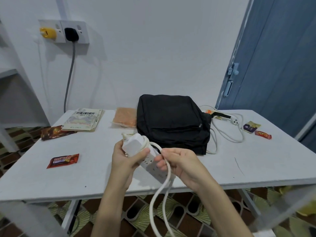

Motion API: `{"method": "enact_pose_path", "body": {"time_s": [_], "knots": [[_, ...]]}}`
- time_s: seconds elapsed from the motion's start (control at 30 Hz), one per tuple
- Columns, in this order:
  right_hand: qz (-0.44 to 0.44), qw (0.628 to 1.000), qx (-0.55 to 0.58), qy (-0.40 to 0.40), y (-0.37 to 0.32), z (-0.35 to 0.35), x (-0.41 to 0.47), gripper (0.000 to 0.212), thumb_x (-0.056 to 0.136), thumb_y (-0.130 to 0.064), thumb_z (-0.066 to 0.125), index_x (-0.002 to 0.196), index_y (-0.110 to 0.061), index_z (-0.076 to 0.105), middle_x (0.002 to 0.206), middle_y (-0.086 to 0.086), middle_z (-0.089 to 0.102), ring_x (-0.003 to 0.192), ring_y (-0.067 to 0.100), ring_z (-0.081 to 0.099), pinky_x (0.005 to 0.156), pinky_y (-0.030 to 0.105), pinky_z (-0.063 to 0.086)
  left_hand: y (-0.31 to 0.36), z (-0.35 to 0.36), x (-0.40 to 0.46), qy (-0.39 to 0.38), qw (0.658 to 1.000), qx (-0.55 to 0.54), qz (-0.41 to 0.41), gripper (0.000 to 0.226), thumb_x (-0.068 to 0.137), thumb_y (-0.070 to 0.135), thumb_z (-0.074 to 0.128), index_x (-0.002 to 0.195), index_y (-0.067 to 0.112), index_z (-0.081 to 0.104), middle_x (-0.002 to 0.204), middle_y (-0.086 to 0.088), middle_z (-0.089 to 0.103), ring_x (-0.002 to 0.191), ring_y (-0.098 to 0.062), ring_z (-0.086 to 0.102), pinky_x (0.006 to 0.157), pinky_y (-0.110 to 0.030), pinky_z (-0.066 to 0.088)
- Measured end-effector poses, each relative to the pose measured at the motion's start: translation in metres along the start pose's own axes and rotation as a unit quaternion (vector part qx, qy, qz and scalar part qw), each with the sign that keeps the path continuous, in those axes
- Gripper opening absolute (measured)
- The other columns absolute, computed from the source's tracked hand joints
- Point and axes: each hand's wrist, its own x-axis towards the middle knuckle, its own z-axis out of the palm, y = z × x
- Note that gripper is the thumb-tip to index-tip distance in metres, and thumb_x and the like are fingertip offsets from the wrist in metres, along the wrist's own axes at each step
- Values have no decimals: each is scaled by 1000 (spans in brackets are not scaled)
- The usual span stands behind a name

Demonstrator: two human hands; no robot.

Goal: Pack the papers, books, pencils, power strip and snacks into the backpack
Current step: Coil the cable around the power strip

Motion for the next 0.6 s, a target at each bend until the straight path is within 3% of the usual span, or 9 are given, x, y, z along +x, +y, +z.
{"method": "enact_pose_path", "body": {"time_s": [0.13, 0.23, 0.33, 0.43, 0.53, 0.6], "knots": [[-24, 998, -46, 33, 22, 16, -5, 29, 95, -28, 49, 98, -3, 64, 78, 6, 72, 73, 18, 69, 74, 32, 52, -3, 8, 0, 69, 994, -85, -14, 83, 51, 11, 79, 125, -1, 43, 103, -16, 59, 94, -32, 63, 73, -38, 58], [-43, 999, -15, 25, 32, 23, -7, 29, 91, -30, 51, 96, -5, 66, 81, 8, 71, 78, 19, 66, 81, 35, 51, -5, 12, -4, 64, 985, -145, -63, 86, 56, 12, 84, 129, -5, 42, 104, -23, 59, 88, -41, 63, 63, -43, 58], [-1, 995, 92, -27, 37, 26, -7, 36, 84, -39, 53, 77, -7, 68, 73, 11, 67, 69, 20, 64, 75, 32, 53, -1, 18, -9, 56, 970, -206, -119, 94, 52, 21, 89, 130, -6, 43, 119, -37, 54, 94, -51, 60, 69, -53, 55], [67, 990, 116, -36, 52, 27, -5, 50, 79, -58, 50, 69, -9, 57, 57, 7, 56, 54, 19, 58, 69, 34, 55, 0, 23, -9, 59, 961, -241, -118, 90, 52, 25, 87, 128, -5, 48, 124, -32, 54, 104, -46, 60, 88, -57, 49], [72, 987, 141, 11, 59, 27, 3, 59, 70, -63, 58, 91, -7, 52, 49, 1, 38, 40, 15, 41, 48, 28, 47, -1, 26, -10, 32, 950, -277, -145, 74, 59, 28, 75, 124, 2, 54, 117, -23, 63, 105, -37, 63, 93, -54, 48], [10, 990, 125, 58, 56, 21, 11, 66, 67, -57, 64, 112, -10, 49, 53, 1, 41, 37, 13, 36, 40, 24, 37, -3, 27, -10, 19, 939, -306, -156, 63, 68, 32, 68, 124, 4, 55, 117, -22, 63, 108, -35, 61, 95, -51, 46]]}}
